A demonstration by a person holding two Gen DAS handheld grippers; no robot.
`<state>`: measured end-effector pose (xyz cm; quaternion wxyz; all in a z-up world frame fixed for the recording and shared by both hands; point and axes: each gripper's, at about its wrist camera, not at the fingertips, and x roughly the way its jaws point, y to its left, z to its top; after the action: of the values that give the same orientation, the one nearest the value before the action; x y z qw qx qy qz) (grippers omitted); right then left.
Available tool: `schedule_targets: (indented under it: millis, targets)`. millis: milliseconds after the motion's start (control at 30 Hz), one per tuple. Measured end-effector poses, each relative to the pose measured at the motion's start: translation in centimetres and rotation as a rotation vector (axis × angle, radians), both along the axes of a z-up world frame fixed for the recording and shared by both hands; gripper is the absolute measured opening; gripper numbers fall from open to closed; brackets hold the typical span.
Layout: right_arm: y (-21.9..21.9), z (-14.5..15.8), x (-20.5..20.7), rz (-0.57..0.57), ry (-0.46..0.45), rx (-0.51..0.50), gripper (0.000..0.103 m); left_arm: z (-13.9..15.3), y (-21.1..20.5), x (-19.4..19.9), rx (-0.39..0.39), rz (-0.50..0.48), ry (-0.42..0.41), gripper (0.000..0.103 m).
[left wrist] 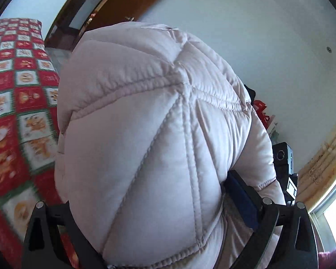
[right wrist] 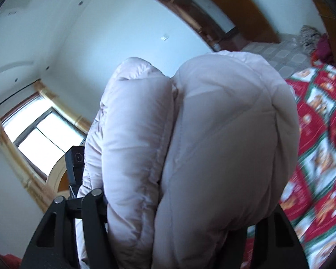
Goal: Fold large clothes
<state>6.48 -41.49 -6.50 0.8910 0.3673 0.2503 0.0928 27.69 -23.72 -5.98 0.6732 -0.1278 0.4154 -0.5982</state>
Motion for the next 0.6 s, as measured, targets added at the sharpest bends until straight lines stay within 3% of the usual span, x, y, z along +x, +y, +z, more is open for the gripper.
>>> schedule_targets:
  millis: [167, 333, 467, 533, 600]
  targets:
    - [-2.3, -2.5, 3.3, -0.041, 0.055, 0.008, 0.067, -3.2, -3.4, 4.7, 0.063, 0.009, 0.077, 0.099]
    - [-4.0, -5.5, 7.0, -0.062, 0.125, -0.033, 0.066, -7.2, -2.7, 8.4, 0.114, 0.106, 0.132, 0.099]
    - [-6.0, -9.4, 9.5, -0.063, 0.193, 0.05, 0.073, -9.5, -1.5, 10.0, 0.151, 0.177, 0.19, 0.1]
    - [-6.5, -11.0, 10.7, -0.061, 0.226, 0.084, 0.079, -9.6, -1.1, 10.1, 0.17, 0.192, 0.177, 0.1]
    - [-6.4, -11.6, 11.4, -0.063, 0.234, 0.052, 0.083, -9.0, -1.1, 9.8, 0.206, 0.195, 0.111, 0.1]
